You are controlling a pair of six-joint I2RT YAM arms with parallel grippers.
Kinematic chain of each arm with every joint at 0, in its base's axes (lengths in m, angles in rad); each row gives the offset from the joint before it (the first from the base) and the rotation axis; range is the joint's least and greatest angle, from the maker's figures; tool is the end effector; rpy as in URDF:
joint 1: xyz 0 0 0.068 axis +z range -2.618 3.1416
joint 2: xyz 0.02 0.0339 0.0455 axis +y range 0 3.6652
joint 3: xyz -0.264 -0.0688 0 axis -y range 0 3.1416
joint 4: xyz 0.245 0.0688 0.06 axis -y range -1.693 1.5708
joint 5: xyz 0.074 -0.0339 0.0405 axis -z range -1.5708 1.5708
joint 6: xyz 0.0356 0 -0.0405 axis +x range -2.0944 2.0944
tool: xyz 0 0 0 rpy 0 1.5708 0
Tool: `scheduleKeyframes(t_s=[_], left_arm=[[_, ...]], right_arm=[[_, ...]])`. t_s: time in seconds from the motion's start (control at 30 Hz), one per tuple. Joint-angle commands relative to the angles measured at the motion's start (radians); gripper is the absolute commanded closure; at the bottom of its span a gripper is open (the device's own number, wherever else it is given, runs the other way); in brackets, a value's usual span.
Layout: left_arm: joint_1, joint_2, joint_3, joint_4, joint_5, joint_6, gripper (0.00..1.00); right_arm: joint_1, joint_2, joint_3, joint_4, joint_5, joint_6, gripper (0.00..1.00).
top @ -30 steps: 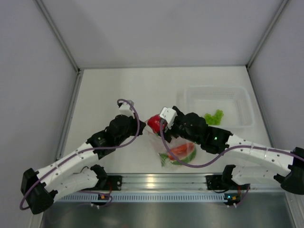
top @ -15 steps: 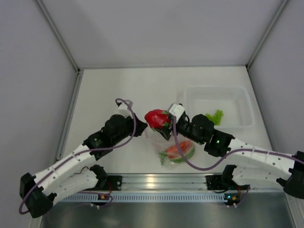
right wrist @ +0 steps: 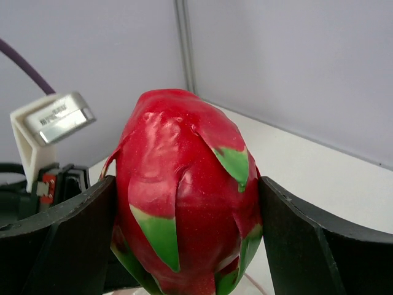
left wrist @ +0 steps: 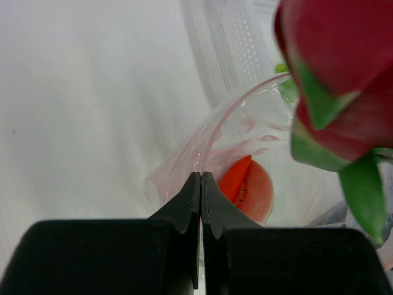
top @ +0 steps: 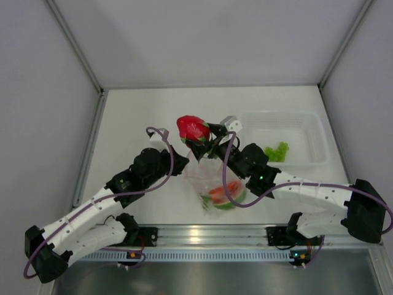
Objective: Open the zip-top bag and remove the fake food
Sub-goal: Place the fake fruit in the bin.
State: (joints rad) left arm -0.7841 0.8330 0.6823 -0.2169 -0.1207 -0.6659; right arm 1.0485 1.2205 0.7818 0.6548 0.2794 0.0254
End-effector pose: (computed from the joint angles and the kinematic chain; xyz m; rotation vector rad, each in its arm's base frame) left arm 0.1416 -0.1352 0.2921 0.0358 2.0309 -0.8321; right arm 0.1494 0.2398 0.3349 -0.4646 1.3199 0.7101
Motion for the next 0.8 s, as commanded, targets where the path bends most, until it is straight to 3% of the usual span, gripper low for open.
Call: scheduleKeyframes(t_s=[0.0,0.13,0.3,0.4,0.63,0.77], left_arm=[[0.005,0.023,0.066,-0.045,-0.141,-0.035,1.00],[0.008,0.051,0.108,-0.116,-0.288,-0.060,1.00],[0.025,0.069,0.151,-0.157,-0.350,-0.077,1.00],[0.034,0.084,0.171,-0.179,-0.366,-0.072,1.00],[0.092,0.098,0.232,-0.205,-0.341,-0.038,1.00],[0.115,0.092,0.255,-0.219,-0.324,-0.024,1.00]], right_arm=[[-0.011,-0.010,0.140,0.275,0.061,0.065,1.00],[-0.031,-0.033,0.285,0.052,0.050,0.053,1.00],[-0.178,-0.049,0.540,-0.523,0.090,0.143,1.00],[-0.292,-0.078,0.580,-0.737,0.101,0.183,1.00],[-0.600,-0.133,0.545,-1.018,-0.032,0.237,1.00],[-0.790,-0.118,0.464,-1.045,-0.118,0.258,1.00]])
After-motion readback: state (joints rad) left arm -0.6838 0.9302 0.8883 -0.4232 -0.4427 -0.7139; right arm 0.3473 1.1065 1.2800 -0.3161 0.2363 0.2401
